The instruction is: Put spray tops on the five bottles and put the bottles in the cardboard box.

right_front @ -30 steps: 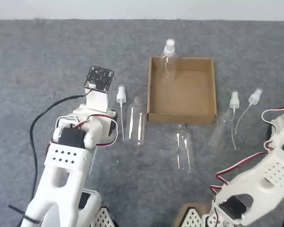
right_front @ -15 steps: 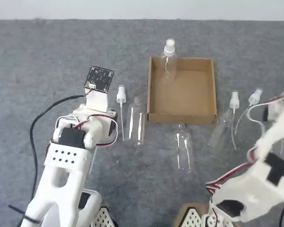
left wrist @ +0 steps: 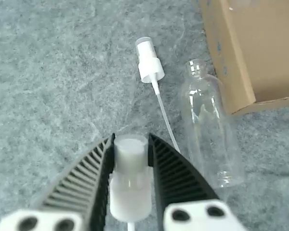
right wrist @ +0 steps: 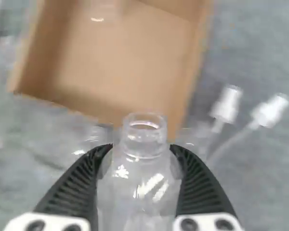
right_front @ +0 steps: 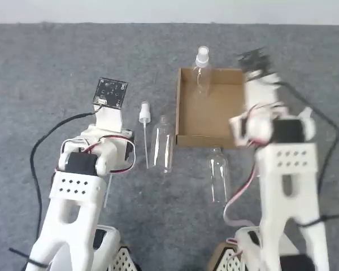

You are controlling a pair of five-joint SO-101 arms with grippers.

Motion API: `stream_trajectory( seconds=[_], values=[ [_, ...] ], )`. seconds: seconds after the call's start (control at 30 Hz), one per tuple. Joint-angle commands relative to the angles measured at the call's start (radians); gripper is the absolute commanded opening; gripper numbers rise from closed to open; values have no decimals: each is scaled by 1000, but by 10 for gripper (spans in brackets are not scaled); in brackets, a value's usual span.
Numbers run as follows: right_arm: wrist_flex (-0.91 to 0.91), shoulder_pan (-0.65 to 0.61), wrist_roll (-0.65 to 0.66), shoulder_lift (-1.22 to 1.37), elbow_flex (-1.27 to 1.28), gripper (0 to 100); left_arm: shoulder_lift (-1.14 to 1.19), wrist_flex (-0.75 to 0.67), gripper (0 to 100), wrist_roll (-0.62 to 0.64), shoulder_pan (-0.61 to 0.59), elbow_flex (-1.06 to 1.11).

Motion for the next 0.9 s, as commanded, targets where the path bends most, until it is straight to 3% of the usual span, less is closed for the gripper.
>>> stream_trajectory(
  seconds=[0.0,0.3,0.63,0.87],
  values=[
    [-41,-127,-58,-113,40,37,-48,-35,12,-2,-9,-31],
    [-211,-312,-84,-208,267,37,-78,-31,12,31,-12,-54],
    [-404,-458,-84,-349,506,37,-453,-35,12,41,-2,-125],
    [-484,-570,-77,-358,555,39,-493,-112,12,184,-2,-228]
  ],
)
